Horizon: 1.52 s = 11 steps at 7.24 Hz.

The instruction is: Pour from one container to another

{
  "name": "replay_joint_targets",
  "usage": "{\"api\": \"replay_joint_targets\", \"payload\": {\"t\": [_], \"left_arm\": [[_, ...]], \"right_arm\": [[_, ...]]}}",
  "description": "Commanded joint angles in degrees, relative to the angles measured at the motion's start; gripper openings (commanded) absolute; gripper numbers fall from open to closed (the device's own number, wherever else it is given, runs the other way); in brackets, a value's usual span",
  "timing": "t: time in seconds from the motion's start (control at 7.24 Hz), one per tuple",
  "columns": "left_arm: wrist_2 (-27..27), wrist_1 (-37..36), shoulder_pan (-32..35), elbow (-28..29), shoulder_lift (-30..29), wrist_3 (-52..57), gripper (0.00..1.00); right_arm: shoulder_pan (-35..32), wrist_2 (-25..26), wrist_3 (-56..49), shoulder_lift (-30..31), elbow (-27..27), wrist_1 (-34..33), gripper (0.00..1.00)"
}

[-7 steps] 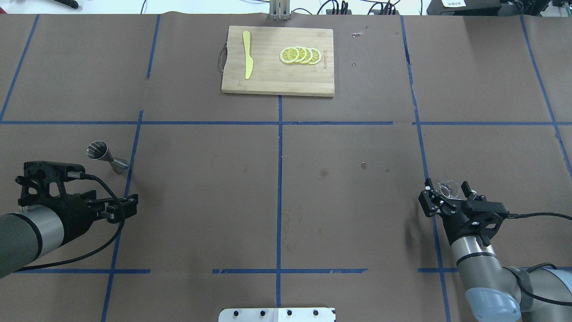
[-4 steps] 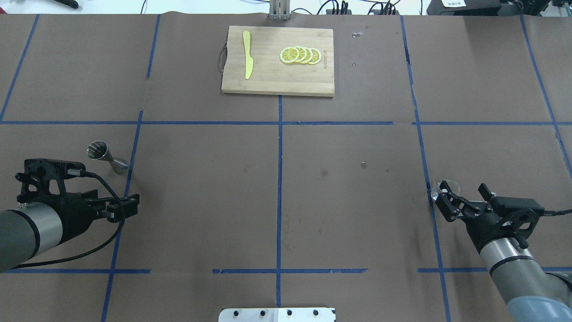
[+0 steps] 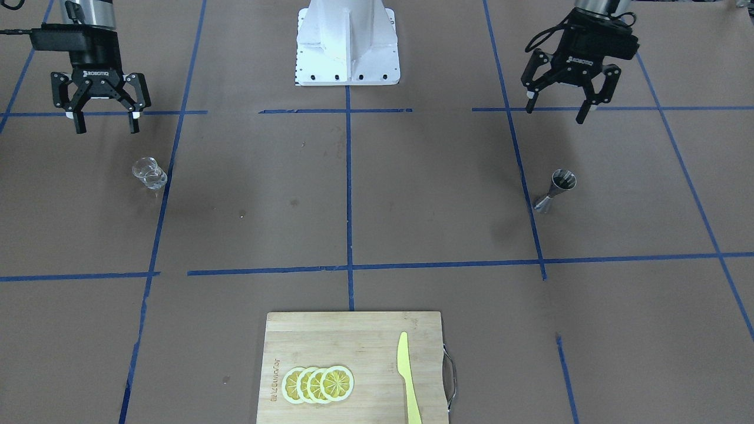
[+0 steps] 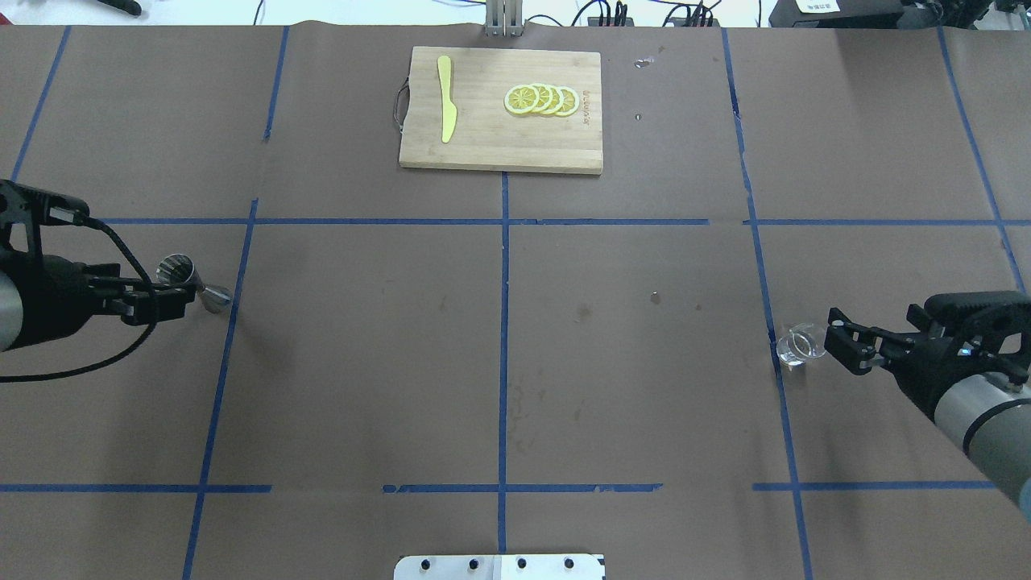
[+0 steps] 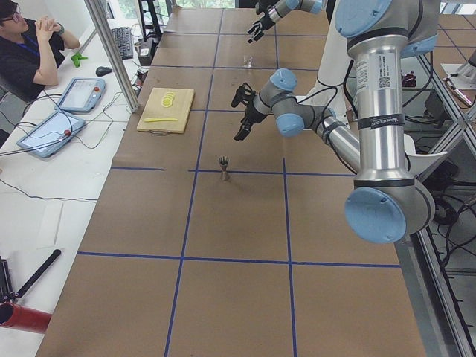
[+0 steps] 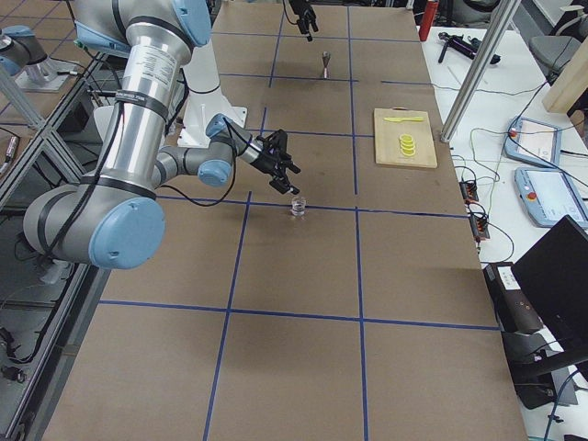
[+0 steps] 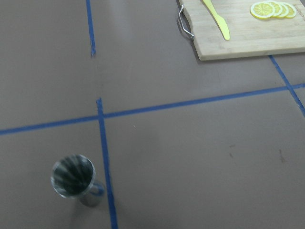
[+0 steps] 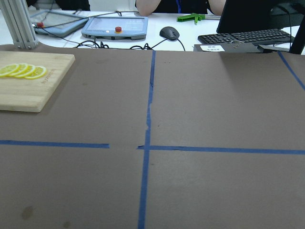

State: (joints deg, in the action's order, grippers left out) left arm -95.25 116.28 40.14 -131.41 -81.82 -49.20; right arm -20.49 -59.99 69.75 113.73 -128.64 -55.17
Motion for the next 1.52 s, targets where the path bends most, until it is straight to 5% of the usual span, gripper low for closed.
{"api": "replay_joint_targets", "payload": {"t": [0.0,0.41,0.69,0.97,1.38], "left_arm": [[-12.2,0.0,15.1,5.5,-1.7,15.8,1.0],[-30.9,-0.2,35.7,25.9,-6.9,36.5,1.0],[-37.8,-1.0,42.0,33.3,-7.8,40.8,1.0],[-39.6,-7.6,44.7,34.6,-6.7,47.5,1.0],[-39.6,-9.1,48.3,34.8,-1.2,50.5,1.0]], "right_arm": [[-25.2,-28.4,-22.6,-7.1,3.3,-8.6,1.0],[-50.8,-58.8,-51.5,-19.0,14.1,-29.0,1.0],[-58.5,-66.5,-62.9,-20.6,15.1,-42.6,1.0],[-60.0,-71.7,-65.2,-17.2,16.3,-42.2,1.0],[-61.4,-72.9,-61.6,-20.7,21.7,-41.9,1.0]]}}
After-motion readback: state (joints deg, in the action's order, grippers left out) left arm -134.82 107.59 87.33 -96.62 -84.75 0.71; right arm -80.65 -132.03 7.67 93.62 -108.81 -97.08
